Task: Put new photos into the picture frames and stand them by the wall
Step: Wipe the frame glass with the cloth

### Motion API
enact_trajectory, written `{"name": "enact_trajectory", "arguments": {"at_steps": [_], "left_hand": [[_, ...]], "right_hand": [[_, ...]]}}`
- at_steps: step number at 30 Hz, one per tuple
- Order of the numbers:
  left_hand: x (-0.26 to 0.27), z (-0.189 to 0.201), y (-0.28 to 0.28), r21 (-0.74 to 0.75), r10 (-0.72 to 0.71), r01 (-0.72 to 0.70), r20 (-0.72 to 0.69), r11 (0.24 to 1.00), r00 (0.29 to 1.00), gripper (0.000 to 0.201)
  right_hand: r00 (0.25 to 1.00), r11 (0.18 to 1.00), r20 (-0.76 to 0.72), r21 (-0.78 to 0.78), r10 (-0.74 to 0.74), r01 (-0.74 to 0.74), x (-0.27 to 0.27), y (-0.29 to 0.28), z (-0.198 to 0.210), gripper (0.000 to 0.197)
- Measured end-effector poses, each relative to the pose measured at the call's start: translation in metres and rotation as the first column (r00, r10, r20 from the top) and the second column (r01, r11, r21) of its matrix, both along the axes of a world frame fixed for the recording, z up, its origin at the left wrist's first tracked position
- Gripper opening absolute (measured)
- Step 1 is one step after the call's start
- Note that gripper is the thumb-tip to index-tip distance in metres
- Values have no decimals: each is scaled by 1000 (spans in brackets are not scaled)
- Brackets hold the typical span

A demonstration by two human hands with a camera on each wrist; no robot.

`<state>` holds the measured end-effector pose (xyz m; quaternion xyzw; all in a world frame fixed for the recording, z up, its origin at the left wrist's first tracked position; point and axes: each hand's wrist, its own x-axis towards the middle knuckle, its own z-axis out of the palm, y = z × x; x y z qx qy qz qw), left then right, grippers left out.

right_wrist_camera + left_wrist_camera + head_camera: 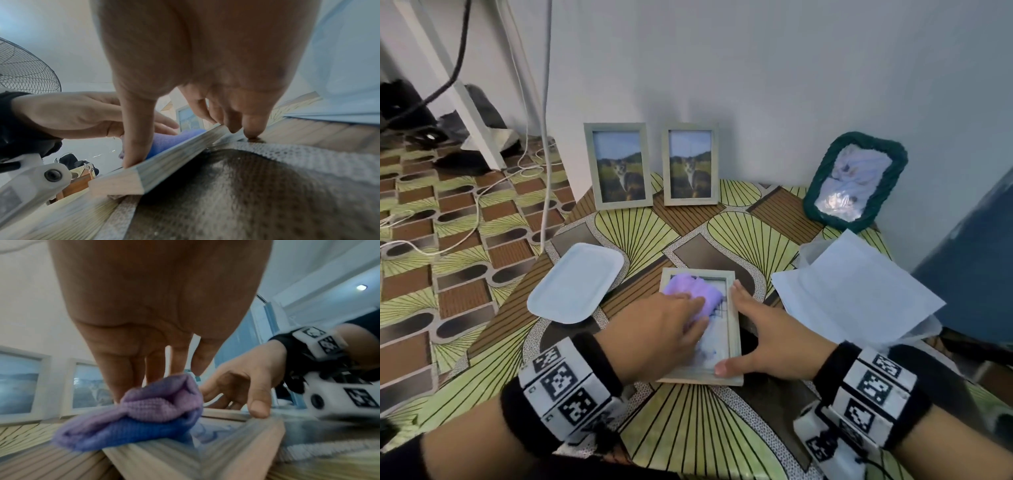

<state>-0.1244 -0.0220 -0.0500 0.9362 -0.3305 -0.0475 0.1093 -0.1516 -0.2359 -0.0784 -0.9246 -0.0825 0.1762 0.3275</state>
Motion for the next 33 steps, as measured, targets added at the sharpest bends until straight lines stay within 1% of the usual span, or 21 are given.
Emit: {"name": "enact_trajectory", "arguments": {"at_steps": [2,4,5,7,8,10,12,15,17,19,21,22,23,25,27,29,31,33], "left_hand": [[3,5,10,-157,82,-79,17,984,996,37],[8,7,24,-275,182,-173,8,946,983,38],[10,6,32,-301,215,-210,-17,930,977,36],[14,2,47,-337,235,-266,-130,903,963,32],[14,1,52,-354,228,-287,-198,890,953,30],[11,-2,57,-385,205,-307,-284,870,937,28],[6,-4,58,-412,175,-308,-328,857,928,31],[-4,-1,57,-454,136,-306,-369,837,919,38],[-8,3,56,-499,78,-316,-440,807,895,37],[-10,6,53,-521,15,-331,-520,787,854,38],[-8,6,53,-503,-12,-322,-552,802,834,34],[-5,5,55,-480,0,-303,-534,823,845,31],[-1,3,57,-448,23,-277,-493,850,870,30],[9,0,62,-370,81,-227,-370,901,925,36],[19,-2,64,-309,83,-161,-249,937,965,42],[27,-4,65,-234,15,-44,-126,971,992,44],[36,-8,65,-114,-76,71,-35,991,997,52],[42,-11,66,46,-132,134,-51,990,990,67]], "right_hand": [[1000,998,14,66,-12,11,-1,-1,1,123],[997,991,57,131,-48,40,-1,-1,4,104],[993,988,89,143,-73,59,-1,-1,6,97],[980,986,166,149,-105,81,2,0,7,80],[973,985,200,145,-116,88,3,1,8,73],[958,981,240,147,-156,123,7,5,11,67],[943,968,258,188,-210,164,11,8,11,62],[927,950,269,242,-260,196,13,13,12,43],[918,965,316,181,-241,191,13,15,12,34],[916,980,351,100,-196,172,12,17,13,32],[920,990,366,41,-139,133,11,20,16,33],[923,995,372,2,-98,104,10,22,18,35],[926,996,373,-48,-50,73,9,25,20,37],[932,987,358,-163,55,4,6,32,24,45],[929,957,335,-282,160,-63,3,43,28,51],[922,911,288,-391,258,-133,2,56,29,61],[920,854,205,-479,335,-204,5,66,28,73],[915,801,118,-534,386,-270,9,72,26,75]]}}
